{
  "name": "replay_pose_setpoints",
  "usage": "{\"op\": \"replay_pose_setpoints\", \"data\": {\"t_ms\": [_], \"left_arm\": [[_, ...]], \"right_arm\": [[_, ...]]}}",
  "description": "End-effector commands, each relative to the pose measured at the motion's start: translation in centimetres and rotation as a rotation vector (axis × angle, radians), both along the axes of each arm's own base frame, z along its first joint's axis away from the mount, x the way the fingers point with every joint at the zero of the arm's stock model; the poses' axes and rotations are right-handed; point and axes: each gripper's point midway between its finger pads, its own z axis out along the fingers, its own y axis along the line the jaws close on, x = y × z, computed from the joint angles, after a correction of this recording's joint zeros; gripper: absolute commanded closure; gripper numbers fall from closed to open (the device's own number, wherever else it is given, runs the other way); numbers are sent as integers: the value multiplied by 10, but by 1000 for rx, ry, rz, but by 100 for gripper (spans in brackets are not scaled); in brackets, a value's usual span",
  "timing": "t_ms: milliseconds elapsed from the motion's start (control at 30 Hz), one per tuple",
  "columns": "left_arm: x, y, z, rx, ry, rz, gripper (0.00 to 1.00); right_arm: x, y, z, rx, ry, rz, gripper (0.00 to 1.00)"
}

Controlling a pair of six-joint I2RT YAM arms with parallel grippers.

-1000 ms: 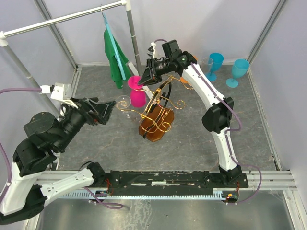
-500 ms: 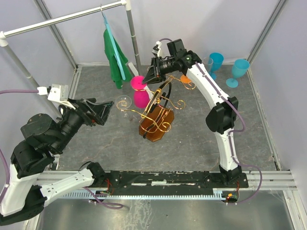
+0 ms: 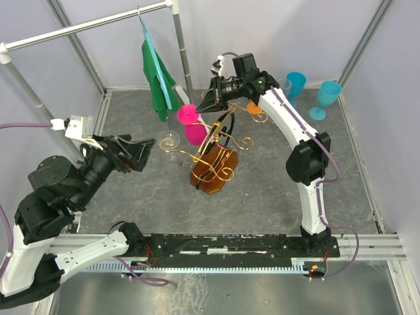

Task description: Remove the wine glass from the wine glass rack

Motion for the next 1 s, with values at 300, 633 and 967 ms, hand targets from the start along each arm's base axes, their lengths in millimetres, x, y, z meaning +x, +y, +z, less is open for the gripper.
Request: {"op": "replay_pose_setpoints", "data": {"t_ms": [300,633,967], "left_arm": [[0,3,11,-57,-17,14,7],[0,4,11,-57,-19,19,7],[-2,7,13,-64,-24,20,7]], "right_arm": [[-14,11,33,91,-66,68,84],[-19,14,41,117,-46,86,99],[-37,13,50,151,-21,128,99]]}}
